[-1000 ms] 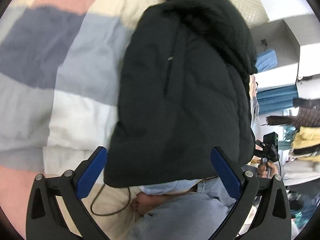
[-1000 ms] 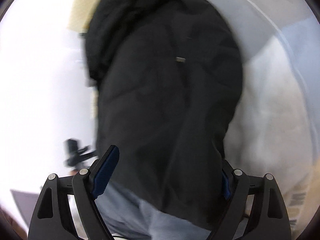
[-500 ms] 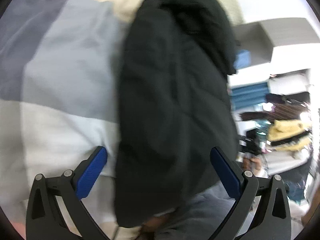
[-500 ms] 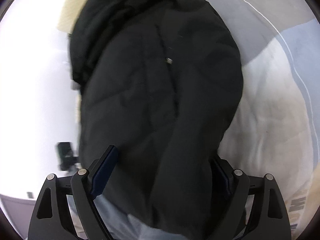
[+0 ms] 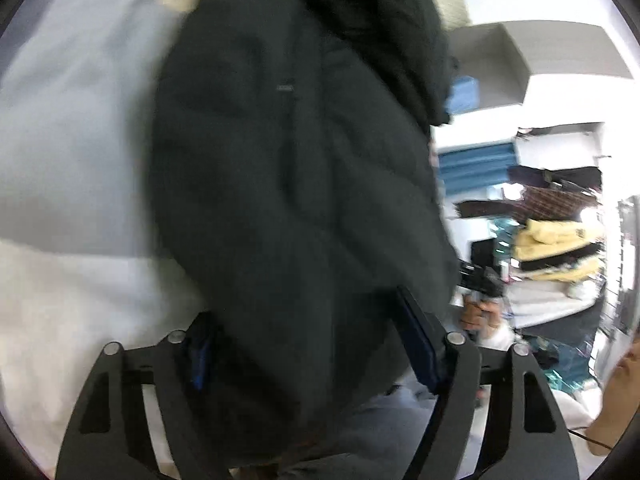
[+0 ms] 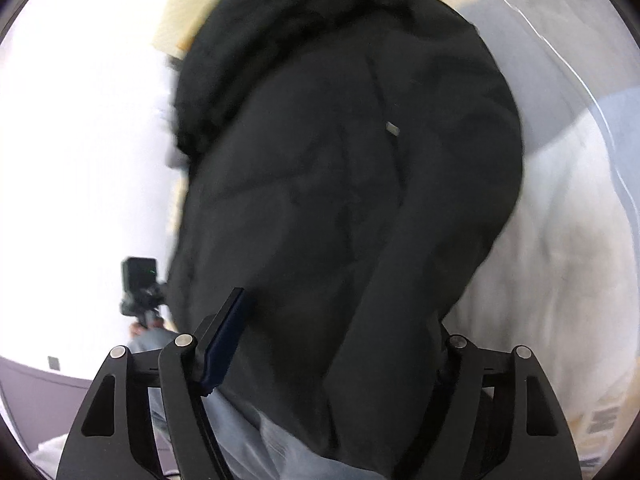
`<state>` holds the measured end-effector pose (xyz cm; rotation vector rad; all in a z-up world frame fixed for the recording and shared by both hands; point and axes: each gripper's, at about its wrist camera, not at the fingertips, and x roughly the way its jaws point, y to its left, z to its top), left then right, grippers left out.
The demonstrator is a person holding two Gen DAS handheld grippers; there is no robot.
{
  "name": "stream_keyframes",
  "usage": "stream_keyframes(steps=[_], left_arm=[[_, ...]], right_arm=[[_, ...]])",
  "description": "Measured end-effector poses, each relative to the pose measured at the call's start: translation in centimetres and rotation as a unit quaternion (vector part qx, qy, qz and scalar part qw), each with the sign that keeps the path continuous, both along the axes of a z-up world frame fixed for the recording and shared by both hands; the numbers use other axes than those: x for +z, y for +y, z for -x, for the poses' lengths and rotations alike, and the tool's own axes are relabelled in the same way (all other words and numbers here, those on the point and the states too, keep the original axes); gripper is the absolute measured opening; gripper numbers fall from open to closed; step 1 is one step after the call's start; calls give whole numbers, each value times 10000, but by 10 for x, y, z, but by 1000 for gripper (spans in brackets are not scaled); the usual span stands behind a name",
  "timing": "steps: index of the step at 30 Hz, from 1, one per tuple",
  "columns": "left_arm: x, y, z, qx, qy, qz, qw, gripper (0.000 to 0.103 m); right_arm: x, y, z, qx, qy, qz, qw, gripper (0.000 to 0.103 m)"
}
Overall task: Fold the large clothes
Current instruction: 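Grasp the jacket hem with both tools, then lift the hem with both tools and fold it toward the hood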
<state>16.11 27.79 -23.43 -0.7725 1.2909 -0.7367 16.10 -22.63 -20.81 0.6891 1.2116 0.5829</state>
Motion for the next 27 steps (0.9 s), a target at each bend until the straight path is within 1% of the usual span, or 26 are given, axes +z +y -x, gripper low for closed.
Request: stream_keyframes(steps=[1,2,3,5,6,7,10,12,14,16,17,19,22,24,27], left_arm=[[12,-5,1,-184,-226,-136,9995,74],[18,-7,2,-243,-317,-215,9990,74],[25,-10,2,-315,-337,-238,9987,74],[30,-12,-1,-371,-310,-243,9985,74],[31,-16,-3,-420,-277,-324,9982,73],[30,-22,-6,-522,-198,-497,9972,72],[23,-37,-17,-703,97,-957,9929,65],[21,-36,-18,-727,262,-1137,9905,61],[24,-36,-17,-743,321,-1266,9887,57],[33,-40,-18,-776,347,-1448,9858,48],[38,-44,-18,-763,372,-1507,9849,46],[47,-48,-21,-707,393,-1622,9834,38],[54,-44,-18,-632,429,-1782,9810,32],[57,-40,-14,-548,424,-1818,9809,27],[64,-31,-7,-350,353,-1783,9827,19]], right_arm=[[2,4,1,12,-77,-49,10000,72],[7,7,3,38,-215,-14,9998,72],[12,7,5,32,-362,3,9993,72],[14,5,6,-82,-502,-61,9987,71],[14,2,8,-195,-526,-106,9984,69],[14,0,9,-248,-532,-111,9982,68],[11,2,11,-383,-557,-53,9977,64],[7,-3,16,-475,-514,-20,9975,60],[4,-3,15,-570,-454,28,9973,57],[1,-8,15,-531,-365,15,9979,56],[-1,-7,13,-516,-328,25,9981,54],[-4,-4,7,-479,-285,31,9984,50],[-7,-3,3,-467,-259,42,9986,36],[-5,-3,3,-482,-293,6,9984,24],[3,-4,6,-449,-496,74,9977,15]])
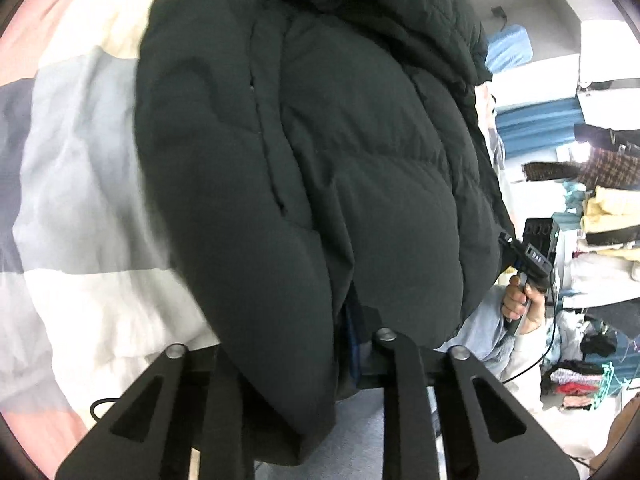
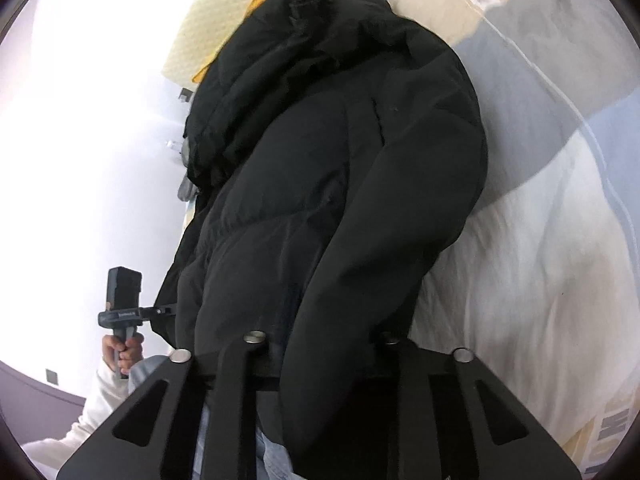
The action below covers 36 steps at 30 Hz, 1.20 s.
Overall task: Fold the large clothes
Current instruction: 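Lift the hem with both tools and fold it toward the hood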
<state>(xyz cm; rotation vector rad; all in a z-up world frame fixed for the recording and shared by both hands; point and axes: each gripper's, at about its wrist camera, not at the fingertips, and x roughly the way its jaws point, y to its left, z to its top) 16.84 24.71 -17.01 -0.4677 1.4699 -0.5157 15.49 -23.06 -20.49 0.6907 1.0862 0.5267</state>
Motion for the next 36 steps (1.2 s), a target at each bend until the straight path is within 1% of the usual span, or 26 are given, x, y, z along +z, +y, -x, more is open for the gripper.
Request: stream_keyframes(steps=[2,4,7,10,16,20,27,29,31,36], left_arm=[[8,7,4,173,-122,49,9998,15],[15,13,8,273,-250,71,9993,11],[39,20,18,454,-611,121,9970,8],[61,27,24,570,-822,244,9947,6],[102,35,42,776,-1209,281,9892,4],[129,46,59,957,-1465,395,9838,3],[170,56,90,1181,-1867,482,9741,3],[180,55,99,1240,-1960,501,9714,3],[191,64,112,1318,-2059,558,9680,3],[212,67,137,1481,-2167,590,9631,3]], right_arm=[[8,4,0,0,-147,44,9999,12],[19,2,2,-36,-352,-18,9994,11],[37,-1,7,-87,-631,-68,9979,9],[53,-4,12,-180,-826,-100,9964,8],[98,-10,28,-318,-1400,-295,9892,8],[125,-12,43,-349,-1716,-415,9837,8],[170,-18,75,-397,-2267,-736,9704,8],[185,-21,88,-445,-2431,-857,9652,8],[201,-25,103,-494,-2624,-940,9591,8],[234,-27,130,-557,-3029,-1112,9449,7]])
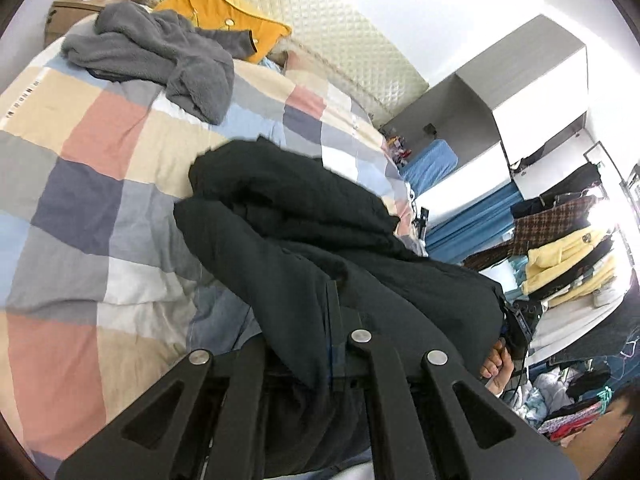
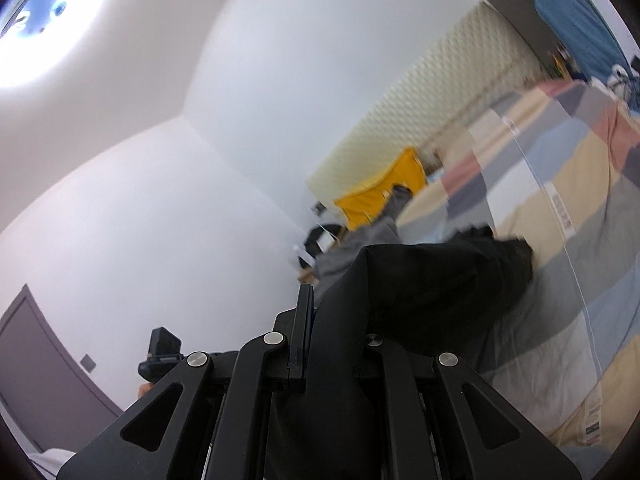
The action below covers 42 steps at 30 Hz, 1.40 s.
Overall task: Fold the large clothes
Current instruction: 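Lift the hem with both tools and fold it toward the hood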
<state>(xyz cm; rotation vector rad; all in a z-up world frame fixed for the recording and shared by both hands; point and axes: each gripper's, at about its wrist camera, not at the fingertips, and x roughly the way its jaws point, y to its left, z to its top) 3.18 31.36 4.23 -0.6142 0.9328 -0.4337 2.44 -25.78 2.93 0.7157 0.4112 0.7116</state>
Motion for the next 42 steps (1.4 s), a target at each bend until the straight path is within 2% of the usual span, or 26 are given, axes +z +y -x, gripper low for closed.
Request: stream_keyframes(steps=[6,15,23,32,42], left_arm=[[18,7,7,140,-260,-30,9996,3],[11,7,-29,179,-166,-103,9996,4],[6,-3,-85,248,-66,-426,9988,4],[-31,-9,-165,687,373,-623,9950,5],[-83,-33,-240,960,852,-1412,9816,6]], right_arm=[[18,-2,-3,-165,-171,-22,9997,7],[2,-14,-53,-548,324,31,9980,7],[-16,-14,-135,-872,992,283,9908,7],[-66,-4,-234,-1194,2024,848,9683,7],[-138,6,-313,-1344,2973,1263,9368,5]])
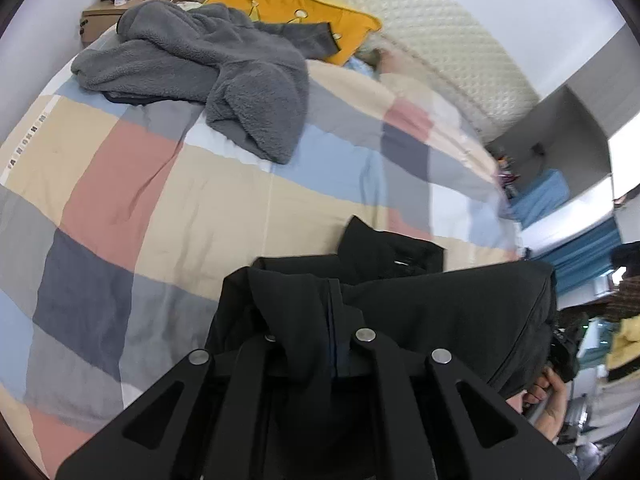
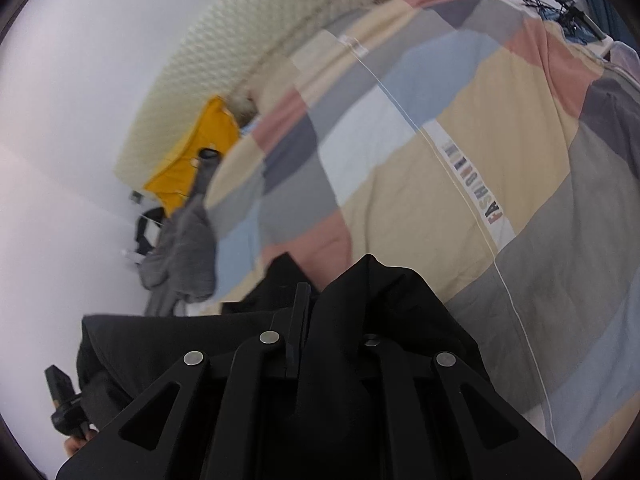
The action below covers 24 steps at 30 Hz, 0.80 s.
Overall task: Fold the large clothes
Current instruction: 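Lift the hem with both tools and fold it toward the hood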
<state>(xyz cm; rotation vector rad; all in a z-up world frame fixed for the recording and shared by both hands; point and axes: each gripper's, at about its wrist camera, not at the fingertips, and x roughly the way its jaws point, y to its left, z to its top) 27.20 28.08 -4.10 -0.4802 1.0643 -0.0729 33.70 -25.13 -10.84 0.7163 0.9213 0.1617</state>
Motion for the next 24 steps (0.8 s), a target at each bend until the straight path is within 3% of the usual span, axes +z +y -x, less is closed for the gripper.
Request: stream_keyframes(steps=[9,15,20,24], left_arm=[[-58,-25,-57,-1,470,-466,9978,6],[-88,-34,-78,-86,718,-628,9954,7],[-97,-37,-80,-196,794,-610,9948,7],[-99,-29,-71,-243,835,-323,9957,7]], right_arm=[[-53,9,-49,-42,744,323,9967,5],[-76,15,-60,13,953,415,9946,3],[-78,12,-52,-25,936,306,9951,3],[-66,11,-36,4,765,261,9967,6]])
